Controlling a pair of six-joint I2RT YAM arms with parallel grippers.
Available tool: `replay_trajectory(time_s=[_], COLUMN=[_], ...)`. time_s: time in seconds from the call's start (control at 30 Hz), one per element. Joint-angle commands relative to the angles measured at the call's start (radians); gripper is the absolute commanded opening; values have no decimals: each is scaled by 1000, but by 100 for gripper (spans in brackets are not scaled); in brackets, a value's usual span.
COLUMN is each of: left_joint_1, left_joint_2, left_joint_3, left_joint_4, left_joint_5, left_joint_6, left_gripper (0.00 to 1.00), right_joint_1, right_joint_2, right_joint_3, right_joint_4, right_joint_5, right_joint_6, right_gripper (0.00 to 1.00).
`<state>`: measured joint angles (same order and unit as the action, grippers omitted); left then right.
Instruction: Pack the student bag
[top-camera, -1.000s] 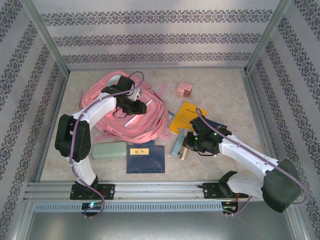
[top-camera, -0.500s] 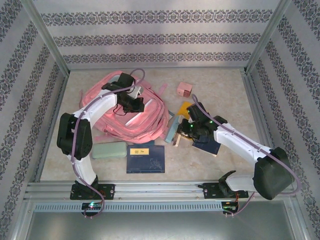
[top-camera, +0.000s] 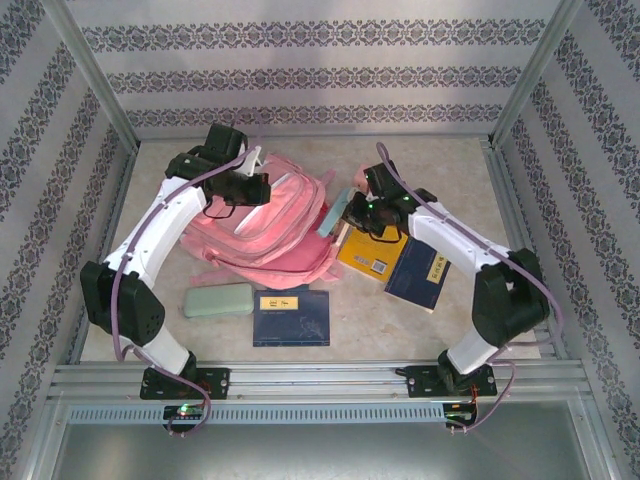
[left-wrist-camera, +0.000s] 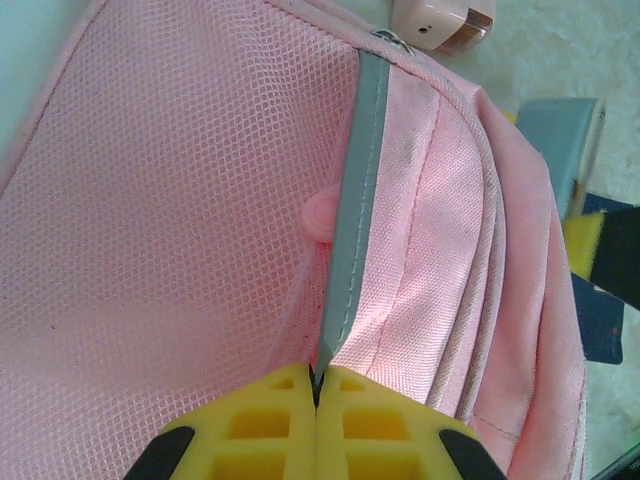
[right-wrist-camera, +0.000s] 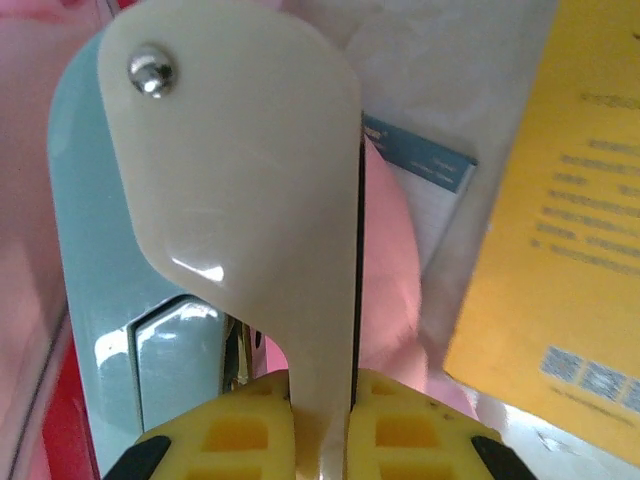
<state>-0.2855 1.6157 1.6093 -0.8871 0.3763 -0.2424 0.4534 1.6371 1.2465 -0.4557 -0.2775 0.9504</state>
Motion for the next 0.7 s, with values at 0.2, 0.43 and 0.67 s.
replay_trajectory(time_s=[0.2,0.43,0.67], left_joint_1=[15,-44,-208], left_joint_2=[-34,-152,-167], left_joint_3=[26,3,-12], left_joint_4=[-54,-115,-158], left_joint_5=[43,-124,-256], left_joint_6=[-8,2,45], left_gripper=[17,59,70], right_joint_1=[94,120,129], right_joint_2=[216,173,155], right_joint_3=[153,125,113], right_joint_4=[360,493,511], right_joint_5=[-263,-249,-238], right_joint_6=[397,533,552], right_gripper=[0,0,0])
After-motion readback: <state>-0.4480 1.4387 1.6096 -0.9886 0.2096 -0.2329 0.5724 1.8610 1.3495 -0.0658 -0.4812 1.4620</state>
